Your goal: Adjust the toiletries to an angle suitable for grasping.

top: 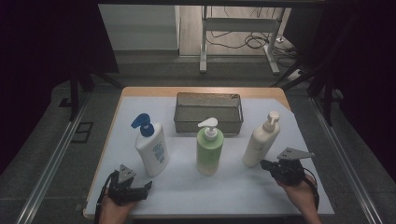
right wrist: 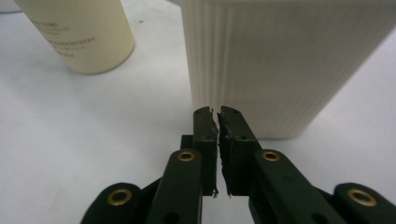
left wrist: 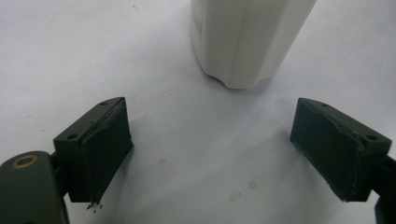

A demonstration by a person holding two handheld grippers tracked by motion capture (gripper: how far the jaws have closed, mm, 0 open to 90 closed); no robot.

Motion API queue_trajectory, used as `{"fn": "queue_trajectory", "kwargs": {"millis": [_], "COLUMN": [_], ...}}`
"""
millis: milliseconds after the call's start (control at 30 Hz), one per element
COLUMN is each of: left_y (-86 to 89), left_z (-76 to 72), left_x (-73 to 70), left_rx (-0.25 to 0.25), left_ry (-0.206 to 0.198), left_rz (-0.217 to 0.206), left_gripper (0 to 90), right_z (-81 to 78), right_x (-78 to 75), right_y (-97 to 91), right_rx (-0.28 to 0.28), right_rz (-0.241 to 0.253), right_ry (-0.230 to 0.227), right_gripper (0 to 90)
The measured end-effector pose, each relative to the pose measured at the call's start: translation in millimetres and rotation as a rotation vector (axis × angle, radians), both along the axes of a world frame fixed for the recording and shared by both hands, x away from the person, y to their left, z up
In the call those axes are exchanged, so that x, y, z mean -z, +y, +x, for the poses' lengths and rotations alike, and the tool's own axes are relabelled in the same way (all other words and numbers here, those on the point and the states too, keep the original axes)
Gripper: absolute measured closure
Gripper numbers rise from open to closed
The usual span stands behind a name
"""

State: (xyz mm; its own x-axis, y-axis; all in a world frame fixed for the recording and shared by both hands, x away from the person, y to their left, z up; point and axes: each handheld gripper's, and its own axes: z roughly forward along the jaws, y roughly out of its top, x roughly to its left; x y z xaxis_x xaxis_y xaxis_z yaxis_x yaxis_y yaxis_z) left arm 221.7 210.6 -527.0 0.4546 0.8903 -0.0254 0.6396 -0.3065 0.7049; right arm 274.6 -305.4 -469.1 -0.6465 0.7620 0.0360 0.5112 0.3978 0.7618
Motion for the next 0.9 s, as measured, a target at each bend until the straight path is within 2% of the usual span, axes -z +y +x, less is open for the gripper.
{"fn": "queue_trajectory", "kwargs": {"millis": [33,67,167,467,700,733,900], "left_y": [0.0,0.0,0.0,0.0,0.0,0.0,0.2], "left_z": [0.0,0.0,-0.1,0.0,0.0,0.0,0.1], "left_x": [0.0,0.0,0.0,0.0,0.1,0.0,0.1], "left_rx": [0.000,0.000,0.000,0.000,-0.001,-0.001,0.001], "left_ry": [0.000,0.000,0.000,0.000,0.000,0.000,0.000], "left_rz": [0.000,0.000,0.000,0.000,-0.001,-0.001,-0.001], "left_gripper": [11.9,11.9,11.9,11.9,11.9,11.9,11.9], "right_z": [0.0,2.5,5.6,17.6,36.7,43.2,57.2], "right_x": [0.0,-0.8,-0.3,5.1,4.6,4.3,3.1], "right_y": [0.0,2.1,0.5,-24.1,-38.5,-42.1,-44.7], "right_rx": [0.000,0.013,0.023,0.104,0.149,0.156,0.142], "right_rz": [0.000,-0.021,-0.026,-0.017,0.017,0.032,0.050], "right_ry": [0.000,0.004,0.008,0.031,0.027,0.029,0.020], "right_gripper": [86.6,86.8,87.3,88.7,87.7,87.1,86.9]}}
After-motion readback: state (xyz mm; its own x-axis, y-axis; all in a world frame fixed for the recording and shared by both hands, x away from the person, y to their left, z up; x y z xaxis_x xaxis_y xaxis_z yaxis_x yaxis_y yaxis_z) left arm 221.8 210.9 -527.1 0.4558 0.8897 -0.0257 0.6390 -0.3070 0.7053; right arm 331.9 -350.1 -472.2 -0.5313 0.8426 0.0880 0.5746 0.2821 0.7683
